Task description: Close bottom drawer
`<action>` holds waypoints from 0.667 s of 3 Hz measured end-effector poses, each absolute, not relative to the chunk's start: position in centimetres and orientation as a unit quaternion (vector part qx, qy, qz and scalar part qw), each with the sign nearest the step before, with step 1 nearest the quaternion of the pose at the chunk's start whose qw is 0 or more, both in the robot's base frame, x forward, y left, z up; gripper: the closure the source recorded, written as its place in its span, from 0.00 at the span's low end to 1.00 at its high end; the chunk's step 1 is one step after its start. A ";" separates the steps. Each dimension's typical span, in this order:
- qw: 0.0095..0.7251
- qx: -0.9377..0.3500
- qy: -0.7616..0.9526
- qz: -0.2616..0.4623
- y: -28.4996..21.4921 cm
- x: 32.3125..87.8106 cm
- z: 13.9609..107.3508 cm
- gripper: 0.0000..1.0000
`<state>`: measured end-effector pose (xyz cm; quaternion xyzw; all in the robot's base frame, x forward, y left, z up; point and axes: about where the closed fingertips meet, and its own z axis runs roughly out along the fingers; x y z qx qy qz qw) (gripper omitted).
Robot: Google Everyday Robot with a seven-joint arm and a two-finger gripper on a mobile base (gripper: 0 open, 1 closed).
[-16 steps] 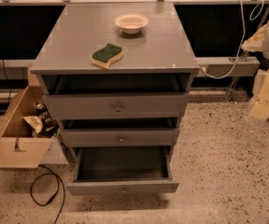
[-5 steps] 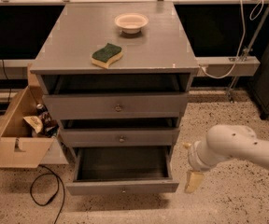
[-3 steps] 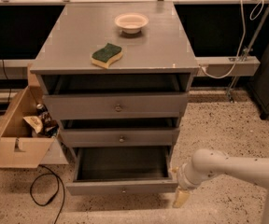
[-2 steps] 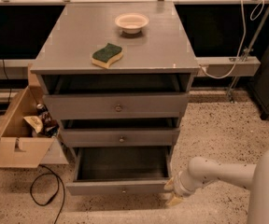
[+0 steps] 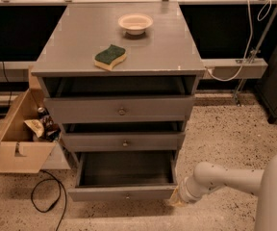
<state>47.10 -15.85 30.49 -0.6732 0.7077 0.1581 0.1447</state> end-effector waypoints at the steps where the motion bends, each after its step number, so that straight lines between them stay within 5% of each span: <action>1: 0.153 -0.686 0.693 0.162 -15.5 47.5 28.0 1.00; 2: 0.188 -0.708 0.662 0.158 -15.1 48.9 21.8 1.00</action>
Offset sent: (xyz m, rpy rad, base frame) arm 0.0356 0.0109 -0.1628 0.1177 -0.1746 0.1703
